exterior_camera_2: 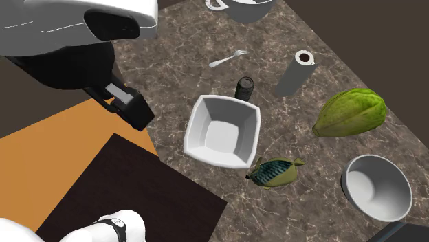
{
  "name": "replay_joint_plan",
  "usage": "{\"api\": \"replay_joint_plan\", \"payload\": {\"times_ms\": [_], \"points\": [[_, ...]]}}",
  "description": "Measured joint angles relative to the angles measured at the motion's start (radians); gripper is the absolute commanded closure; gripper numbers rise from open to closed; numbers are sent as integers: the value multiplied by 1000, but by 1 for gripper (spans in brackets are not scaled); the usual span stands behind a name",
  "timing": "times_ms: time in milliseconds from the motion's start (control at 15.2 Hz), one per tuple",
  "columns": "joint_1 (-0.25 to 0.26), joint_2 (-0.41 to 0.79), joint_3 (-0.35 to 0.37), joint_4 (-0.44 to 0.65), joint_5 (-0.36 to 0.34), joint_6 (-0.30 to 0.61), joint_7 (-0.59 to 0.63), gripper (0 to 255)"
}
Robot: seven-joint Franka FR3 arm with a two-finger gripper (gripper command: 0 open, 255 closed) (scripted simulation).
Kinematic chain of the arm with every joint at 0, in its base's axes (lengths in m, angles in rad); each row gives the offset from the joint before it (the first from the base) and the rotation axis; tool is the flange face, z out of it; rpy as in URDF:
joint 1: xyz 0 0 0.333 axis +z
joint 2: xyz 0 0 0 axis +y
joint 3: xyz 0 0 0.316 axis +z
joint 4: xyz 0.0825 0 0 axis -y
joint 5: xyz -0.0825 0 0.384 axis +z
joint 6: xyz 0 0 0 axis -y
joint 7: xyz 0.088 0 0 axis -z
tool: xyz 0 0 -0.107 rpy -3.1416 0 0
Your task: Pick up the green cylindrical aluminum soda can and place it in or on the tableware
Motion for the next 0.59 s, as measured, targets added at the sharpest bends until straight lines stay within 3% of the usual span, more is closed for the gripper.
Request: {"api": "replay_joint_plan", "payload": {"times_ms": [132,594], "points": [[-1,8,-4,-5,-3,13,-6,0],[-7,193,-41,-27,-19,231,-75,0]]}}
